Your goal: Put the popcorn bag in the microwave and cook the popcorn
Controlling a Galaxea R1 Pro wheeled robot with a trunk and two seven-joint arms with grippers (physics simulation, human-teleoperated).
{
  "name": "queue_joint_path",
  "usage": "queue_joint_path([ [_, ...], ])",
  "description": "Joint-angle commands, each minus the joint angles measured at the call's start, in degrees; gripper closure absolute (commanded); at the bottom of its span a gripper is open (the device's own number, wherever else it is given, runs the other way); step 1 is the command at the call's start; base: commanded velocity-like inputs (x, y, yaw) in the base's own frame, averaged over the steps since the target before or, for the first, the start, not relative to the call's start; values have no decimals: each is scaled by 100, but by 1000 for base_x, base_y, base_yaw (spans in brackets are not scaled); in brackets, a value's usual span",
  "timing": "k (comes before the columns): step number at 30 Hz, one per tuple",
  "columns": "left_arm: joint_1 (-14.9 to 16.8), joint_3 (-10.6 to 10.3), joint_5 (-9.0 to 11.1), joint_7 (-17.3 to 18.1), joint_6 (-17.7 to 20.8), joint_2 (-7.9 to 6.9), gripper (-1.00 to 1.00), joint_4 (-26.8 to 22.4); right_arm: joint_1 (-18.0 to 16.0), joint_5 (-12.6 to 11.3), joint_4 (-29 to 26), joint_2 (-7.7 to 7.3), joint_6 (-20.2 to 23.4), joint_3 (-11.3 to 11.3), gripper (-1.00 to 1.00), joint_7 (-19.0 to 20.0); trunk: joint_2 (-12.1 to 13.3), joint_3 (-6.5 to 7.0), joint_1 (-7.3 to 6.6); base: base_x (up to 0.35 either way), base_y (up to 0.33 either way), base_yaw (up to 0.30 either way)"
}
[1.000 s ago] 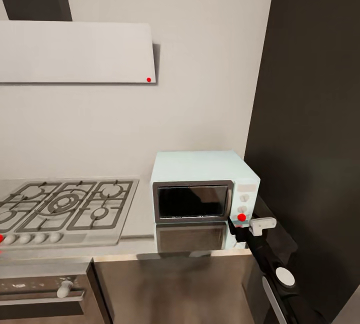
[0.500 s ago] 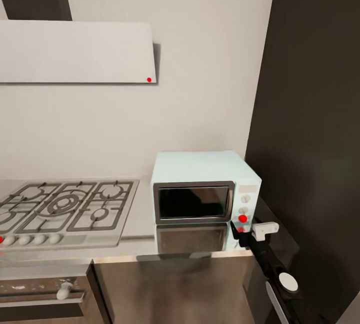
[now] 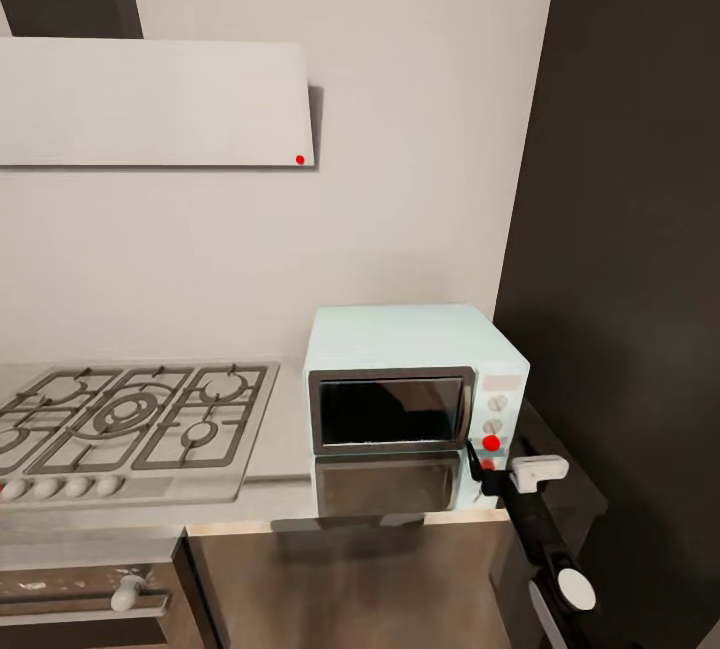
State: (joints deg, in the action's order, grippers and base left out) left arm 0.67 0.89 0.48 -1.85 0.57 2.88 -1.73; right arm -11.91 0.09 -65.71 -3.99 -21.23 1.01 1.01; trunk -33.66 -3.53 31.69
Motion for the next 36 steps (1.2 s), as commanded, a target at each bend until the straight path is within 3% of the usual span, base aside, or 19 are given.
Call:
queue_joint_path([
  [1, 3, 7, 5, -17, 6, 2, -100, -3, -5, 0, 3, -1, -48, 2, -100, -33, -9, -11, 2, 0, 0, 0],
  [7, 3, 8, 5, -17, 5, 1, -100, -4, -5, 0, 6, 3, -100, 4, -100, -190, -9, -11, 2, 38, 0, 0],
  [36, 3, 8, 5, -17, 5, 2, -100, -3, -6, -7, 6, 3, 75, 4, -100, -191, -9, -11, 2, 48, 35, 0],
])
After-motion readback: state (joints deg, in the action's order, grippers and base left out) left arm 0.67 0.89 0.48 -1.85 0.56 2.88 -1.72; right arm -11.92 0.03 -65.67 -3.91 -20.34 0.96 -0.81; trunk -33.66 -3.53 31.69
